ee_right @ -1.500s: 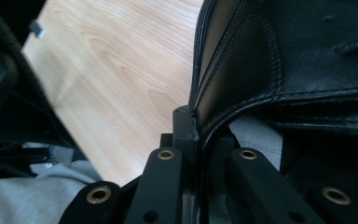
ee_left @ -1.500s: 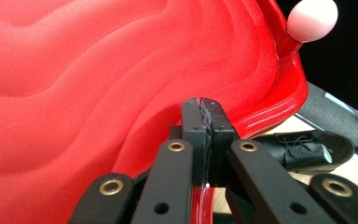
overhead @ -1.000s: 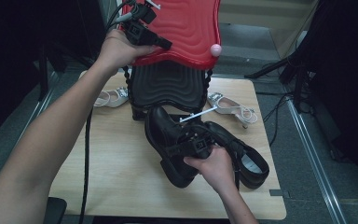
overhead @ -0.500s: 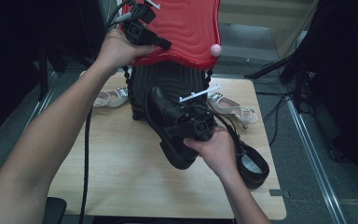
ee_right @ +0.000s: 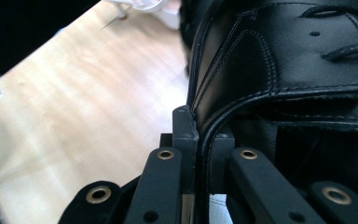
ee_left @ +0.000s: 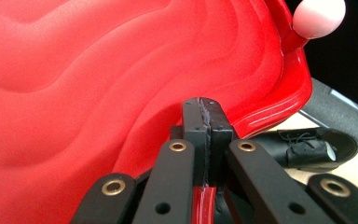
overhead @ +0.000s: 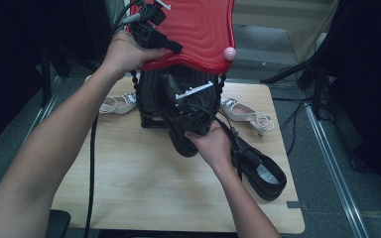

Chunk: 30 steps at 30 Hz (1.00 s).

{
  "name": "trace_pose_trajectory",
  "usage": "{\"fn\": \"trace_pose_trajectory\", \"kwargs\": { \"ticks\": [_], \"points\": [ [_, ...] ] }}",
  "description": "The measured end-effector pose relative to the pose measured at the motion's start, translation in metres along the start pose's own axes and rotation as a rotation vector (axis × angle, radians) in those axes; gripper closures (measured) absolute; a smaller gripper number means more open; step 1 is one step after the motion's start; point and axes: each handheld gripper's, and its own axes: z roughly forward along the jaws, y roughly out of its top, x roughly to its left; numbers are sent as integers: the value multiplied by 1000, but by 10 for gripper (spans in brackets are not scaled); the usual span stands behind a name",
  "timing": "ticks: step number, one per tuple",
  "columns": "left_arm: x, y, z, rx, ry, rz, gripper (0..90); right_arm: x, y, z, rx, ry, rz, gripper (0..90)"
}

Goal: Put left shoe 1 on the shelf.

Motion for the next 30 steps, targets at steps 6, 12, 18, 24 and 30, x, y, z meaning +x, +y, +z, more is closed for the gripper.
{"fn": "trace_pose_trajectory", "kwargs": {
  "ticks": [6,12,18,24,30],
  "points": [
    [0,-1,0,-6,-2,-11,900,-6,4,14,-25,-5,19,873],
    [2,-2,0,-11,-15,-27,900,-9,14,27,-73,-28,9,873],
    [2,-2,0,-12,-17,-28,900,-8,31,37,-106,-62,12,872],
    [2,-3,0,-26,-18,-38,900,-7,37,49,-129,-90,4,868],
    [1,-3,0,-26,-8,-30,900,-5,38,62,-141,-93,5,850]
  ]
}}
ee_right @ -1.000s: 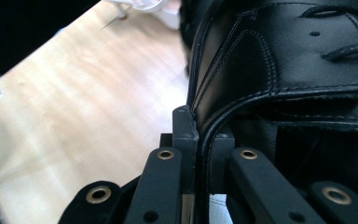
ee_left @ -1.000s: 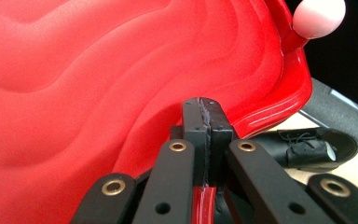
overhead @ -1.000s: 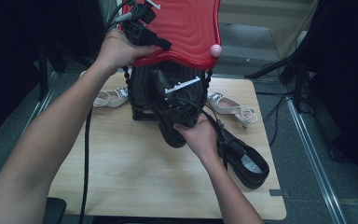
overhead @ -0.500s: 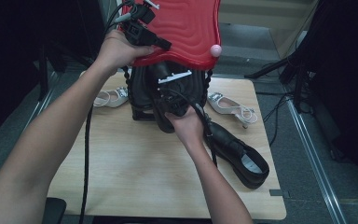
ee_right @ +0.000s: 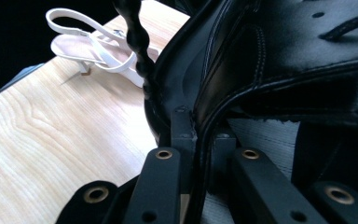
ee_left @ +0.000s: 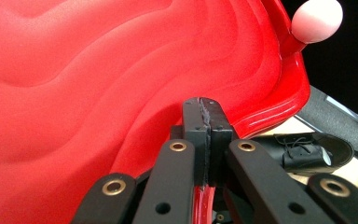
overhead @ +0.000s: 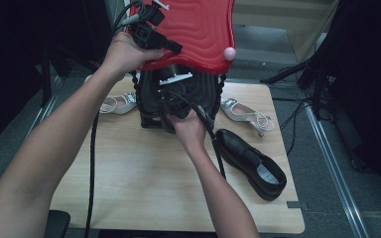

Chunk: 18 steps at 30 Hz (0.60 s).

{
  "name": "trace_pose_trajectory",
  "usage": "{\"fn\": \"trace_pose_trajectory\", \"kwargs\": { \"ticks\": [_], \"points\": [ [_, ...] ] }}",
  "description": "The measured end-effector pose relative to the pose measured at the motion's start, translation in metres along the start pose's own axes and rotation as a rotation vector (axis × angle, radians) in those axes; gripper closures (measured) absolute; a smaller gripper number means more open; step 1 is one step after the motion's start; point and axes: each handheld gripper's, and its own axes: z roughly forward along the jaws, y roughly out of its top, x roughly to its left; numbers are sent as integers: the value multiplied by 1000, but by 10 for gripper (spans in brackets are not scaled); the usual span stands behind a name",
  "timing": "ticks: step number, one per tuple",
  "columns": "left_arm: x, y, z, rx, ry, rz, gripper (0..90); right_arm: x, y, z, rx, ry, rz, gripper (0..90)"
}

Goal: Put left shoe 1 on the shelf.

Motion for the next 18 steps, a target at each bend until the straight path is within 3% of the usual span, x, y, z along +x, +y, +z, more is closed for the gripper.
{"fn": "trace_pose_trajectory", "kwargs": {
  "ticks": [6,13,17,18],
  "points": [
    [0,-1,0,-7,7,10,900,2,1,5,31,25,31,767],
    [1,-1,0,-8,3,12,900,6,1,2,35,51,17,693],
    [1,-1,0,-7,9,14,900,4,1,-1,37,55,34,710],
    [1,-1,0,-9,6,12,900,3,1,-2,40,64,36,780]
  ]
}}
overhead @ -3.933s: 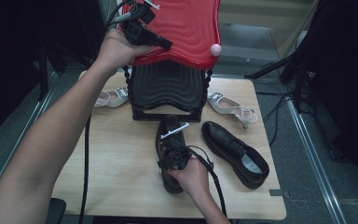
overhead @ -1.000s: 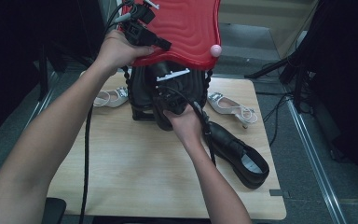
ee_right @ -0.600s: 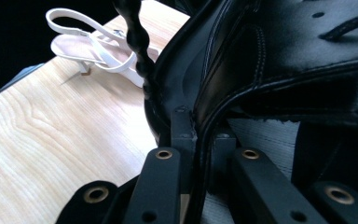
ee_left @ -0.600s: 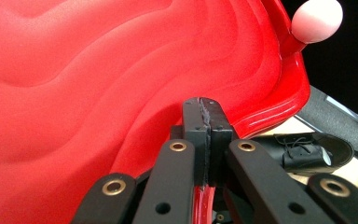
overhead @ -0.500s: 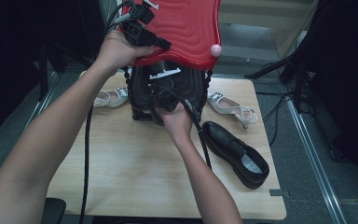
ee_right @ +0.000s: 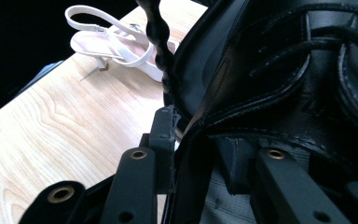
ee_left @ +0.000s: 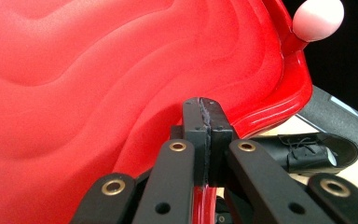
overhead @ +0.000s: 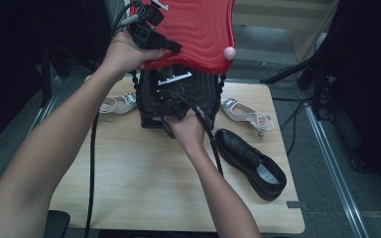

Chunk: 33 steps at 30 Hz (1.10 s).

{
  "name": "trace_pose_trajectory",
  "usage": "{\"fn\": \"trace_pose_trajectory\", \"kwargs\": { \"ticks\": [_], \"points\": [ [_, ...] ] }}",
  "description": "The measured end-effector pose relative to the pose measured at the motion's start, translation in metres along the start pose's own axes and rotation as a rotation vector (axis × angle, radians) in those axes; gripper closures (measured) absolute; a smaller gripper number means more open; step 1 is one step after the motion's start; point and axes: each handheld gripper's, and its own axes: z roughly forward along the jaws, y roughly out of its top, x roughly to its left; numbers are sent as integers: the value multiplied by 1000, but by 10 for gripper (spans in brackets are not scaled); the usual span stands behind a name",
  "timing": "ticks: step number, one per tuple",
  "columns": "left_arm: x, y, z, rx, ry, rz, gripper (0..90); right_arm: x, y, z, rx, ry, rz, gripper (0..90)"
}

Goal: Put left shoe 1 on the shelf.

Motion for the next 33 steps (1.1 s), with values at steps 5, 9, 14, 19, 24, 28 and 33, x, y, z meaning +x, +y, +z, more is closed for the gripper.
{"fn": "trace_pose_trajectory", "kwargs": {
  "ticks": [5,9,14,19,24,28,33],
  "points": [
    [0,0,0,4,-1,-5,900,0,1,-2,-4,-7,27,870],
    [0,0,0,7,-4,-18,900,0,5,-3,-37,-35,1,875],
    [1,0,-1,8,-9,-22,900,4,13,-3,-45,-75,-41,875],
    [1,0,-1,7,-7,-23,900,-6,18,-4,-70,-79,-3,875],
    [2,0,-1,7,-9,-22,900,-10,20,-1,-84,-63,-5,867],
    [2,-1,-1,-2,-12,-25,900,-11,16,-3,-86,-45,44,823],
    [2,-1,-1,-2,-9,-24,900,-11,15,-3,-77,-28,59,750]
  ]
}}
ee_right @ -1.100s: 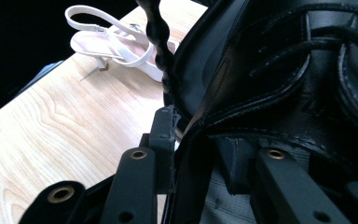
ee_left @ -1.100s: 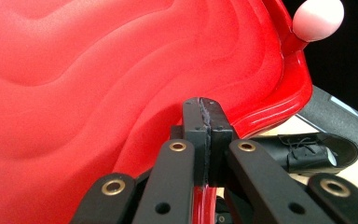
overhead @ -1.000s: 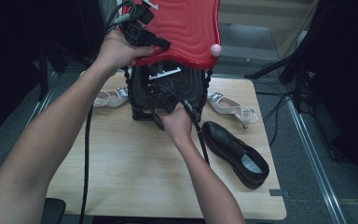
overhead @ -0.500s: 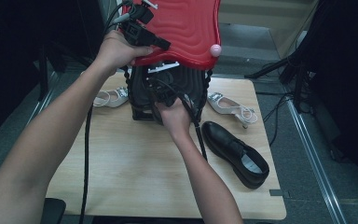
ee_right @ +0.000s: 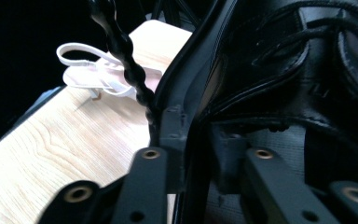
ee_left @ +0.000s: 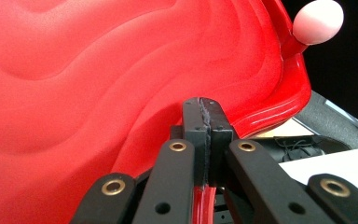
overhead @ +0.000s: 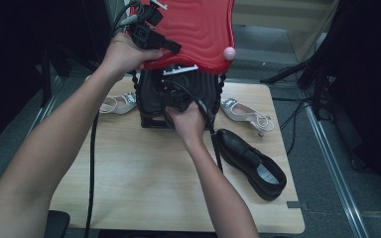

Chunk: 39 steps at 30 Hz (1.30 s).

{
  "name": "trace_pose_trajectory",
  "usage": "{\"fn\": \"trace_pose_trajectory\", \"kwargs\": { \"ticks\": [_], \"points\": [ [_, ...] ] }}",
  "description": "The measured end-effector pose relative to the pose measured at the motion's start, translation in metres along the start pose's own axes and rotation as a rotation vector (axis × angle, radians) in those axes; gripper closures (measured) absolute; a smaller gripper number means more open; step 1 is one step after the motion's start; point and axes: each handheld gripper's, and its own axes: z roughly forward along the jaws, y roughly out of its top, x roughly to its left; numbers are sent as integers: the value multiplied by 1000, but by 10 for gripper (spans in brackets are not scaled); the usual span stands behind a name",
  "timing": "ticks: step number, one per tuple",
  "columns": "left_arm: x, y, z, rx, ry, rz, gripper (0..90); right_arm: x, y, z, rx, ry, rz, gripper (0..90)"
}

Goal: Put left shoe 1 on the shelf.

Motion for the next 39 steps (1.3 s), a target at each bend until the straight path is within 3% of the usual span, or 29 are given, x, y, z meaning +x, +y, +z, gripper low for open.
{"fn": "trace_pose_trajectory", "kwargs": {
  "ticks": [3,6,10,11,18,21,23,26,28,32,36,39],
  "points": [
    [0,0,0,-1,1,1,900,0,0,-1,-1,1,-11,739],
    [0,0,0,-2,4,8,900,-3,-1,-4,14,17,30,709],
    [0,0,0,0,6,4,900,-3,-4,-10,17,42,31,696],
    [0,0,0,0,6,3,900,0,-8,-18,-3,55,23,698],
    [0,1,0,4,6,-13,900,5,-18,-39,4,102,5,705],
    [0,1,0,6,8,-11,900,8,-25,-50,19,136,1,758],
    [1,1,0,4,7,-11,900,9,-39,-60,32,163,-5,852],
    [0,1,0,4,9,-7,900,10,-52,-65,42,169,-15,893],
    [0,0,-1,1,13,-4,900,9,-62,-67,38,141,-35,900],
    [-1,0,-1,-1,14,-1,900,4,-76,-67,50,152,-27,900],
    [-1,-1,-1,-5,13,1,900,-7,-96,-65,54,114,-69,900],
    [-1,-2,-1,-5,15,-1,900,-17,-102,-58,68,82,-63,900]
  ]
}}
